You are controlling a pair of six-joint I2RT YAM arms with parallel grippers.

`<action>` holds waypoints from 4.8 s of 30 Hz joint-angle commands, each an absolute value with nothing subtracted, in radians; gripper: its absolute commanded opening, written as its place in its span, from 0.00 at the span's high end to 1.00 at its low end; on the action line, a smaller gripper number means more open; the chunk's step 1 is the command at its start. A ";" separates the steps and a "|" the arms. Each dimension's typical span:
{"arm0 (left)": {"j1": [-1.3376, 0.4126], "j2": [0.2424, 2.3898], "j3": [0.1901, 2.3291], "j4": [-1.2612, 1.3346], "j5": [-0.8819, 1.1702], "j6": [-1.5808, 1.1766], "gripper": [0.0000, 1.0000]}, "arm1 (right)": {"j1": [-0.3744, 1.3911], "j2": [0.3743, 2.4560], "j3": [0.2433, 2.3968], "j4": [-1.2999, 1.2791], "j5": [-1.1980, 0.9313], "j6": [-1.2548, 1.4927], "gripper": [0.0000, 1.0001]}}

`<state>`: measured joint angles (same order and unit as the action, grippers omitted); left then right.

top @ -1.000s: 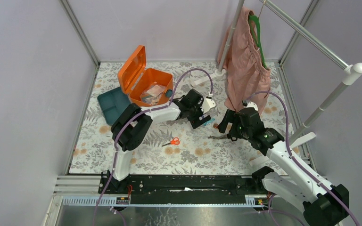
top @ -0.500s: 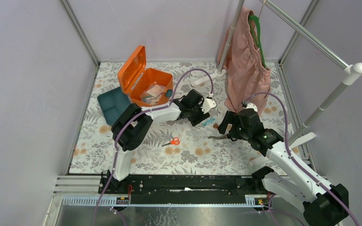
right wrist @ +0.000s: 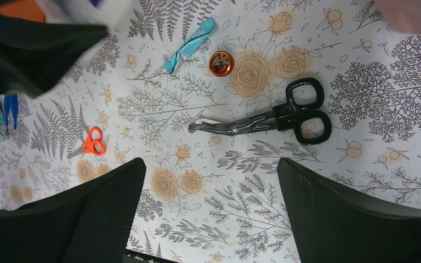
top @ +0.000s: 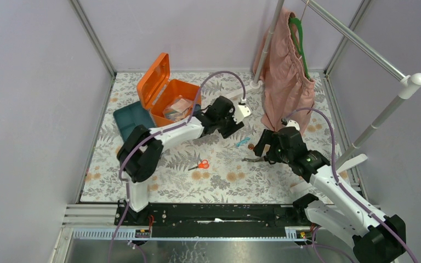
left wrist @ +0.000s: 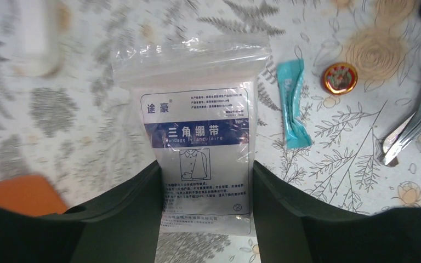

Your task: Organize the medicine kit

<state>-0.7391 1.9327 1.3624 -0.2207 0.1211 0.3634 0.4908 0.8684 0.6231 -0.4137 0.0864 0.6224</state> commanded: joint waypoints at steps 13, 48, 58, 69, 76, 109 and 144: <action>-0.468 1.661 1.443 -0.230 -0.047 0.197 0.35 | 0.489 0.881 0.627 -0.394 0.068 0.599 0.00; -0.104 1.688 1.455 -0.264 0.078 0.116 0.34 | 0.488 0.915 0.640 -0.376 0.002 0.605 0.00; -0.151 1.685 1.432 -0.258 0.240 0.075 0.31 | 0.488 0.907 0.622 -0.373 0.002 0.606 0.00; -0.177 1.789 1.415 -0.295 0.161 0.069 0.31 | 0.489 0.891 0.615 -0.376 0.002 0.611 0.00; -0.193 1.806 1.409 -0.301 0.151 0.077 0.31 | 0.489 0.888 0.613 -0.378 0.002 0.612 0.00; -0.199 1.264 1.249 -0.489 -0.060 -0.320 0.01 | 0.488 0.991 0.833 -0.594 0.389 0.589 0.00; -0.065 0.941 0.956 -0.617 -0.454 -0.576 0.02 | 0.570 1.112 0.705 -0.464 0.291 1.142 0.02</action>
